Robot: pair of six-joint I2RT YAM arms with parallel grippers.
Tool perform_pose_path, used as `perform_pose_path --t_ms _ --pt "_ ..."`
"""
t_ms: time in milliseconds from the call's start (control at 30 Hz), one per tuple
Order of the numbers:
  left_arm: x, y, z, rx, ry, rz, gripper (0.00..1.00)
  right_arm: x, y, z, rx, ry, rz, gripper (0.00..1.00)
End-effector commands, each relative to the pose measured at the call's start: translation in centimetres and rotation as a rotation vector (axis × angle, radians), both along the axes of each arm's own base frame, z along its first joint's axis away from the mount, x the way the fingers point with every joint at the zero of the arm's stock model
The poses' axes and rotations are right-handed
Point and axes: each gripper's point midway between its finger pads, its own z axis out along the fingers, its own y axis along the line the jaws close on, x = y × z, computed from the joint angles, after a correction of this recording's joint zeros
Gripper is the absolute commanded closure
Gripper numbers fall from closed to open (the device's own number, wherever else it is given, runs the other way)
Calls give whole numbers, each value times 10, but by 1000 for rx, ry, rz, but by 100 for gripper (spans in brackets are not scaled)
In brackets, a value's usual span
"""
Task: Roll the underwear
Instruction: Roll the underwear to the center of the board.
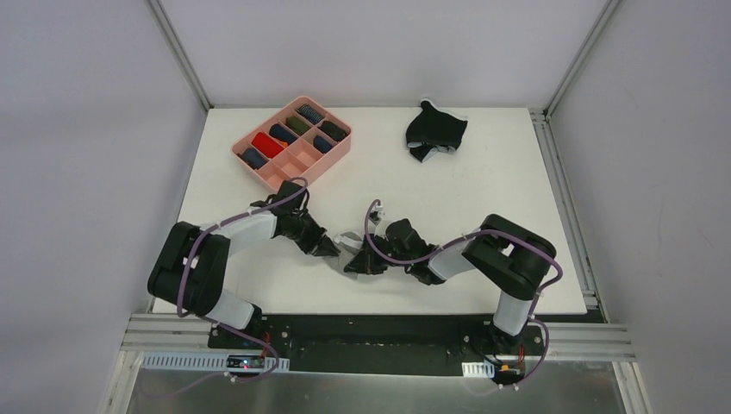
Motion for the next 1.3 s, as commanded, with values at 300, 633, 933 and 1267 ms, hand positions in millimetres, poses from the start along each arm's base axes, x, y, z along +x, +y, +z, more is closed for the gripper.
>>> perform_pose_path --t_ms 300,633,933,1267 --pt "-9 0 -26 39 49 -74 89 -7 -26 24 -179 -138 57 53" --pt "-12 -3 -25 18 52 -105 89 5 -65 52 -479 -607 123 48" --pt "-10 -4 -24 14 52 -105 89 -3 -23 65 -594 -957 353 46" --pt "-11 -4 -26 17 62 -95 89 -4 -13 23 -676 -919 416 46"
